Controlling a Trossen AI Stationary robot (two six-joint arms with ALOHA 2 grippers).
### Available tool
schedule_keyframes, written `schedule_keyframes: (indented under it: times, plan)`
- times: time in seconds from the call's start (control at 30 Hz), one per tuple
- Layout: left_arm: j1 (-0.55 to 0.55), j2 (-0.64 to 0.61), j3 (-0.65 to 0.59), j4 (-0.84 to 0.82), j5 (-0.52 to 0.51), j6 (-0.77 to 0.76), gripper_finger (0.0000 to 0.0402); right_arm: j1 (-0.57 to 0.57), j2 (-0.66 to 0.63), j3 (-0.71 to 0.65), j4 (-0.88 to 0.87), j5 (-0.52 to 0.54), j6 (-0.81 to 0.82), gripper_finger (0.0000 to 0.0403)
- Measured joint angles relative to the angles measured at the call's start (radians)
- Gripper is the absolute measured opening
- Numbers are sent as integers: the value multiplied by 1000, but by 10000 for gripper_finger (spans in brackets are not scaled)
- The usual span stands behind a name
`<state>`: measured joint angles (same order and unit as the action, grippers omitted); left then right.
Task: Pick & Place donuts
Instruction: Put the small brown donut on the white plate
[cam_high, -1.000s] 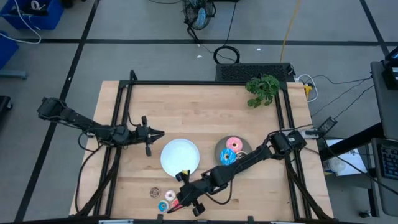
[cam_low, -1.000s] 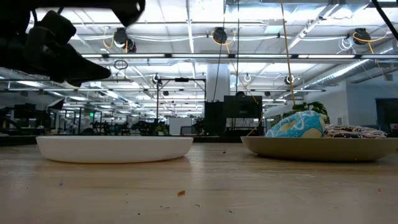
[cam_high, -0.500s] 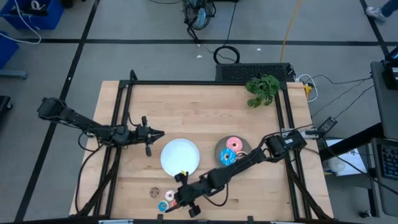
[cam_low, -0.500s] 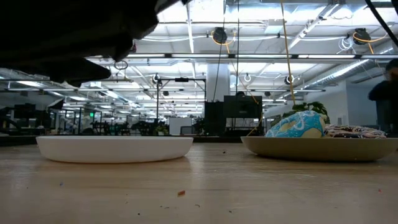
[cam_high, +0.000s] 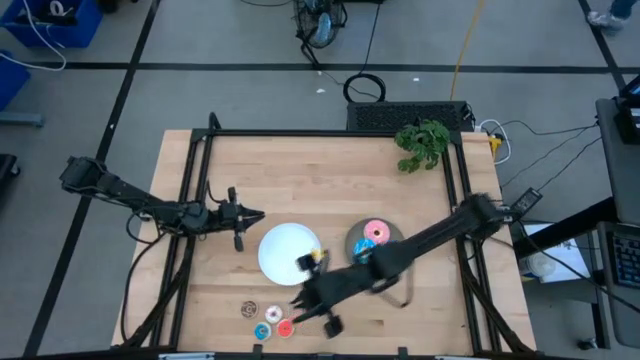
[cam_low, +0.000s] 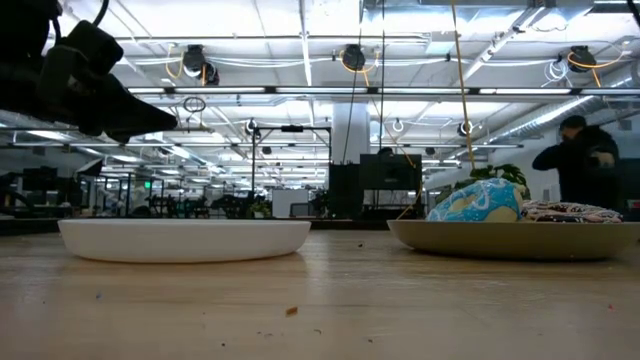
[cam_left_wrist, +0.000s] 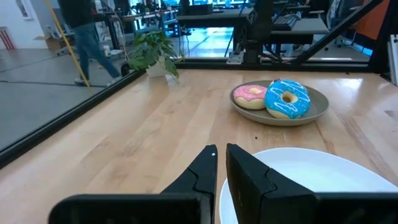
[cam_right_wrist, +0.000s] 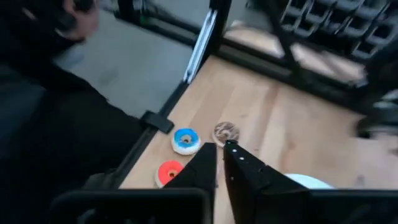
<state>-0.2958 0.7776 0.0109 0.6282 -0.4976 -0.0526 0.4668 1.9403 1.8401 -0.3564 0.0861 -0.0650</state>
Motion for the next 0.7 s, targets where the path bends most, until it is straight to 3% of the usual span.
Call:
schedule_keyframes:
  times: [0.2, 0.37, 0.5, 0.7]
  plan:
    - [0, 0, 0, -3, 1, -5, 42, 16, -449, -356, 139, 5, -23, 7]
    - [0, 0, 0, 3, 1, -21, 42, 48, -828, -829, 456, 195, 11, 1]
    - [0, 0, 0, 18, 1, -30, 42, 20, -1048, -1116, 666, 251, 64, 1]
    - [0, 0, 0, 28, 0, 17, 42, -1, -1279, -1395, 732, 197, 58, 0]
